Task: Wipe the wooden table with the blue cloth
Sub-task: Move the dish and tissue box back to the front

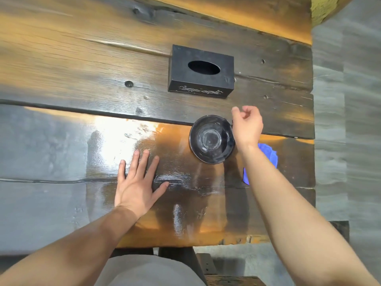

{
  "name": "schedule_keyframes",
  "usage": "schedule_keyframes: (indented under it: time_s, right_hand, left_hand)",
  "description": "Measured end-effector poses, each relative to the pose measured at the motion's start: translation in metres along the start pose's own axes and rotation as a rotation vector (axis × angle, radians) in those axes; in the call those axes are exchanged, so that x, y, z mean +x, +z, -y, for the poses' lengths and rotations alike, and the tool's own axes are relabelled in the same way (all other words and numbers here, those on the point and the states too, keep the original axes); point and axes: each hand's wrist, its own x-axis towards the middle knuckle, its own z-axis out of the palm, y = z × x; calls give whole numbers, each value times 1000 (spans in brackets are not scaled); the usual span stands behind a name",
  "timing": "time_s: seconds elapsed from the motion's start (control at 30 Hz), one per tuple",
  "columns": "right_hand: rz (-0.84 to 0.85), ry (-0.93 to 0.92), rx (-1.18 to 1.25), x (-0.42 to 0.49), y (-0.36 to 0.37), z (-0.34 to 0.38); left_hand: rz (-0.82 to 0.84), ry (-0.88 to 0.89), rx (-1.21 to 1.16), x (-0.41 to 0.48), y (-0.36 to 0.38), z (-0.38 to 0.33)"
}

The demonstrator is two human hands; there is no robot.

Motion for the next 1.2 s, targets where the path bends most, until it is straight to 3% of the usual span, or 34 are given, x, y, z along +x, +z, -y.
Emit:
schedule_keyframes:
  time_s: [0.2,0.4,0.77,1.2]
  right_hand:
    - [105,-24,-72,64,33,71]
    - [239,134,-12,86,53,93]
    - [193,197,47,94,62,86]
    - [45,40,-94,71,57,86]
  left_hand:
    - [-10,22,20,0,2,2]
    - [-10,21,36,2,3,2]
    - [-5,17,36,3,4,2]
    - [-47,22,19,1,6,3]
